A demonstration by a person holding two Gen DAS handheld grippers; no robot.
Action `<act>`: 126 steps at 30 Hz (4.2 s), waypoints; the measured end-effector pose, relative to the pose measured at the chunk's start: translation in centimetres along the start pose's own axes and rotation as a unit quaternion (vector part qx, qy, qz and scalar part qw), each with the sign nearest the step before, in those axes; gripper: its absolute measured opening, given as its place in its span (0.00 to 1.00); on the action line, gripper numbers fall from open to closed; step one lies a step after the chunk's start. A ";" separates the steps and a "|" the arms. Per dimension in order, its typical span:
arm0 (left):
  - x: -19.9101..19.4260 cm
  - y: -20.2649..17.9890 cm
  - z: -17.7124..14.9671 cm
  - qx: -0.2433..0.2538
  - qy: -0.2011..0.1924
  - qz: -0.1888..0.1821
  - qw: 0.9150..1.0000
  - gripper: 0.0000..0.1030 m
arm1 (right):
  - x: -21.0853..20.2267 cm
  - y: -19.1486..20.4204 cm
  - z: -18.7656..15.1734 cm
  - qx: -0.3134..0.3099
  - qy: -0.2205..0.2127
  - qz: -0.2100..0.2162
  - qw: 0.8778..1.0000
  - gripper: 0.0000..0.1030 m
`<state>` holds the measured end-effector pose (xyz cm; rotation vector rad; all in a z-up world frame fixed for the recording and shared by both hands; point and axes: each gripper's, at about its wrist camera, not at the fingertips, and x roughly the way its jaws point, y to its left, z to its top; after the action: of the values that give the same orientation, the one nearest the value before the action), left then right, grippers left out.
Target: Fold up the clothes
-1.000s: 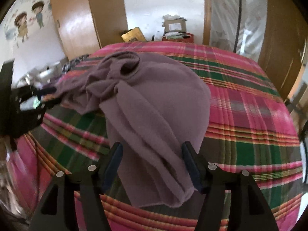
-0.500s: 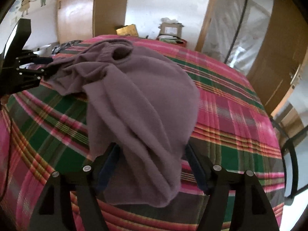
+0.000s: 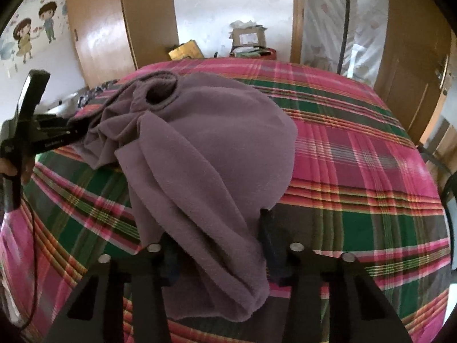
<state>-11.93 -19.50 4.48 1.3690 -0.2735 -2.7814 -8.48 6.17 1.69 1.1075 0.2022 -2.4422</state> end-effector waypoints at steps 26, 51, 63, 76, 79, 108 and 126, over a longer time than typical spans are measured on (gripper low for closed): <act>-2.3 2.7 -2.2 -0.049 -0.002 -0.103 0.993 0.23 | -2.2 -4.8 0.7 0.050 -0.051 -0.087 0.994 0.22; -2.7 -3.8 -4.7 0.118 -0.038 -0.017 0.992 0.36 | -1.4 -4.8 0.2 0.074 -0.037 -0.079 0.993 0.27; -1.8 -5.5 -3.7 0.143 -0.034 0.012 0.989 0.36 | -1.4 -4.8 0.1 0.078 -0.035 -0.078 0.993 0.29; -1.0 -2.3 -1.4 0.049 -0.015 -0.038 0.998 0.36 | -1.2 -4.8 0.2 0.074 -0.033 -0.079 0.994 0.29; -1.0 -1.2 -1.1 0.015 -0.013 -0.058 0.998 0.34 | -1.2 -4.9 0.1 0.074 -0.033 -0.079 0.994 0.30; -1.1 1.4 -0.3 -0.076 -0.006 -0.054 0.996 0.26 | -1.4 -4.7 0.3 0.052 -0.040 -0.087 0.994 0.23; -4.1 4.8 0.0 -0.139 -0.039 -0.048 0.988 0.08 | -4.5 -6.8 1.1 0.074 -0.105 -0.126 0.984 0.19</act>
<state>-9.62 -23.81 8.51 1.2415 0.1791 -2.8166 -9.79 13.40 5.44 0.9206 0.0984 -2.8189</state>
